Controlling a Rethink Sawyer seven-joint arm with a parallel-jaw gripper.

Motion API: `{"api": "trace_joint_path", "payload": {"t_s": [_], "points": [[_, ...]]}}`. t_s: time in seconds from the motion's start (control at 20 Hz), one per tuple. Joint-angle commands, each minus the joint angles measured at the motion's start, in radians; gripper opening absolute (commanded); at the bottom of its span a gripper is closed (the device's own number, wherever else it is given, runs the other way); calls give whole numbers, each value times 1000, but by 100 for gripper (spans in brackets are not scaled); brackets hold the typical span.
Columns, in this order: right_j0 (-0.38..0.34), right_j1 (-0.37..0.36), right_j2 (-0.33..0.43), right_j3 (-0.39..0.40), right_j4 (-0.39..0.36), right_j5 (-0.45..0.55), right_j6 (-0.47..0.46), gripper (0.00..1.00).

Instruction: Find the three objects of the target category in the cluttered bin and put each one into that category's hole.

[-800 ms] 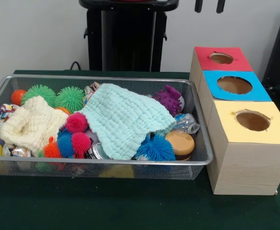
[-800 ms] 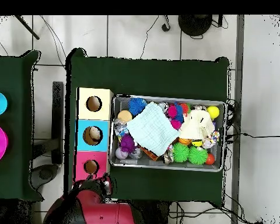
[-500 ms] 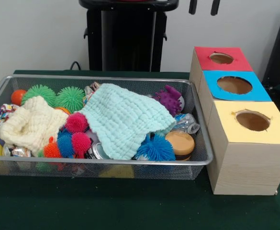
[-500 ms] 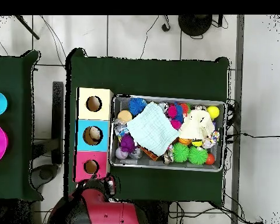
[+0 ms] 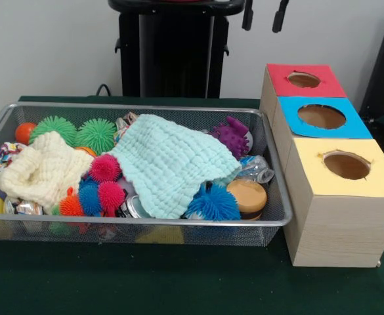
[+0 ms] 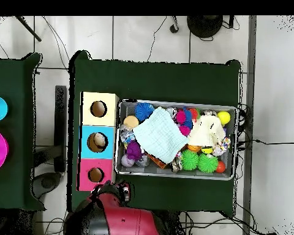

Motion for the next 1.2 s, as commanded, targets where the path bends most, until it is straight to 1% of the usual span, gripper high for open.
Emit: {"api": "trace_joint_path", "payload": {"t_s": [0.05,0.25,0.45,0.5,0.6,0.65,0.75,0.85,0.9,1.0,1.05,1.2], "points": [[-47,84,40,-41,41,-104,217,100],[-56,97,43,-49,31,-107,197,100],[-89,107,79,-35,32,-88,161,100],[-89,107,77,-42,33,-70,157,100],[-119,114,107,-32,38,-53,136,100],[-125,119,109,-32,39,-34,130,100],[-122,124,96,-31,44,-1,144,100],[-130,135,93,-8,56,-15,168,100],[-150,140,109,-3,52,-26,152,100],[-163,157,112,-8,48,-16,143,100],[-165,156,109,-7,43,-28,145,100],[-144,153,87,-28,24,-23,148,100]]}}
